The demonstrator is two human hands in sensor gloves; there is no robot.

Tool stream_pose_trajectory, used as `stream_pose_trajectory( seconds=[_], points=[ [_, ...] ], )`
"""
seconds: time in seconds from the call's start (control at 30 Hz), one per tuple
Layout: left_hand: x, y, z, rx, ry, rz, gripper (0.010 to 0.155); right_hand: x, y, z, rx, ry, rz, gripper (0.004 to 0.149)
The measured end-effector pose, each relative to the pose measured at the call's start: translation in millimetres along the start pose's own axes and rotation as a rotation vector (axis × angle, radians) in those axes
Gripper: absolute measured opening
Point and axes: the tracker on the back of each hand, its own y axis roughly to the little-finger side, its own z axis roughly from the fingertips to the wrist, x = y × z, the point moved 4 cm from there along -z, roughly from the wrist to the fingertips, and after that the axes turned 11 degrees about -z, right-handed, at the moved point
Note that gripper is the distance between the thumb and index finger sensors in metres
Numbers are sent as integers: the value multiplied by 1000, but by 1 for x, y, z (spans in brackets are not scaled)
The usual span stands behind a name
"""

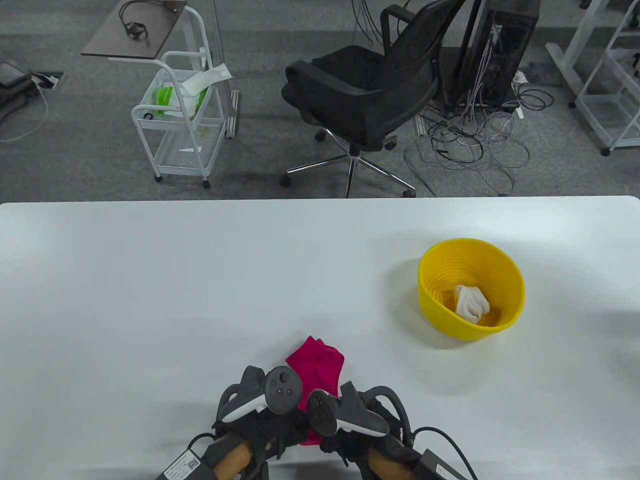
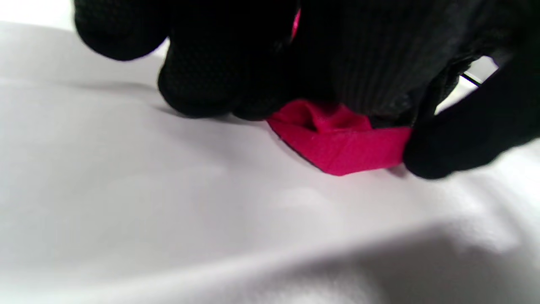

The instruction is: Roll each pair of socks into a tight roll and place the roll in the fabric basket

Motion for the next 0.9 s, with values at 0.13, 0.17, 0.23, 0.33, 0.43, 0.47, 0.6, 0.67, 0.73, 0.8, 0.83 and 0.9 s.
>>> stream_pose_trajectory(
  seconds=[0.13, 0.17, 0.23, 0.33, 0.43, 0.47, 0.6, 0.67, 0.73, 0.8, 0.83, 0.9],
  points=[
    [-1, 0, 0, -1, 10, 4, 48, -2, 9, -3, 16, 9, -75, 39],
    [-1, 0, 0, -2, 7, 3, 48, -2, 9, -4, 20, 10, -80, 39],
    [-2, -1, -1, -5, 12, -4, 49, -2, 11, -4, 38, 7, -94, 39],
    [-4, -3, -2, -5, 21, -35, 53, -3, 12, -5, 67, 6, -105, 38],
    [-3, -5, -3, 7, -10, -59, 48, -2, 14, -5, 75, -4, -132, 38],
    [-2, -6, -4, 13, -27, -59, 46, -3, 15, -5, 77, -6, -144, 38],
    [-1, -6, -5, 15, -33, -47, 42, -10, 20, -1, 55, -8, -182, 41],
    [-1, -4, -5, 18, -37, -34, 42, -25, 20, 6, 12, 76, -187, 40],
    [-1, -3, -6, 21, -35, -22, 41, -35, 17, 13, -31, 106, -194, 39],
    [-1, -3, -6, 23, -33, -16, 41, -31, 11, 14, -54, 56, -186, 38],
    [-1, -2, -6, 23, -31, -10, 41, -27, 8, 14, -60, 18, -172, 38],
    [-1, -1, -7, 25, -29, 3, 41, -20, 4, 12, -55, -12, -137, 39]
  ],
)
